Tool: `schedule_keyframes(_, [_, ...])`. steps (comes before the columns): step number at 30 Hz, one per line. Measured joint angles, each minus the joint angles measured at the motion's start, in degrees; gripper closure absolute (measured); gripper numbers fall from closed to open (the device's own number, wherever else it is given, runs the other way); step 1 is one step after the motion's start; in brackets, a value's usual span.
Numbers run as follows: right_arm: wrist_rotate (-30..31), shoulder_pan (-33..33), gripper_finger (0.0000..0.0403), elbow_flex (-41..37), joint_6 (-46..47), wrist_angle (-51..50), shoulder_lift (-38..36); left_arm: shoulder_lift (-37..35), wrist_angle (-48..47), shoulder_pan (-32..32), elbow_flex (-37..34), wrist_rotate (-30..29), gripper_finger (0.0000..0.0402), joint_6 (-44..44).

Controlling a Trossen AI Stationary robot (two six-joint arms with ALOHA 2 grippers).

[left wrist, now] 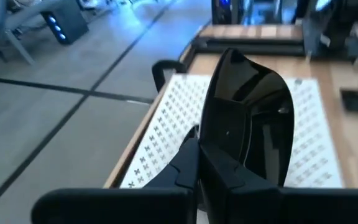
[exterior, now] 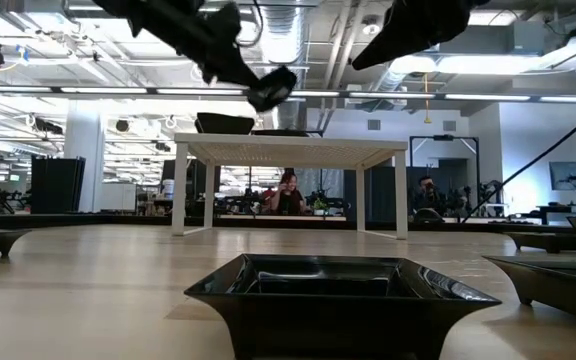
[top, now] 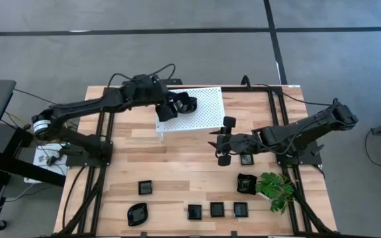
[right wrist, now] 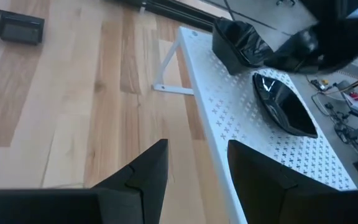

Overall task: Pick & Place Mini shaped plates
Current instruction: Stack the black leaf shaped plate on top of the black leaf shaped plate on the shelf

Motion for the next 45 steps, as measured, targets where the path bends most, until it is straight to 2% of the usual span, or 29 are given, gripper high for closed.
schedule_keyframes(6, [0.0,0.0,0.0242,0.0,0.0,0.0,0.0,4.4,3.2,0.8,0.0,0.6,0.0394,2.9])
schedule_keyframes(20, [-0.2,0.2,0.0242,0.0,1.0,-1.7,0.0,5.7,4.9,0.7,-0.2,-0.7,0.0391,3.0])
schedule_keyframes(34, [-0.5,0.2,0.0242,0.0,1.1,-1.7,0.0,7.0,6.3,0.2,-0.2,-2.4,0.0309,4.7])
schedule_keyframes(40, [-0.5,0.2,0.0242,0.0,1.1,-1.6,0.0,6.7,8.5,-2.2,-0.2,-2.4,0.0292,4.3])
schedule_keyframes(45, [-0.8,-0.8,0.0242,0.0,2.7,-1.4,0.0,4.1,8.1,-8.6,-0.2,-2.3,0.0298,-0.2])
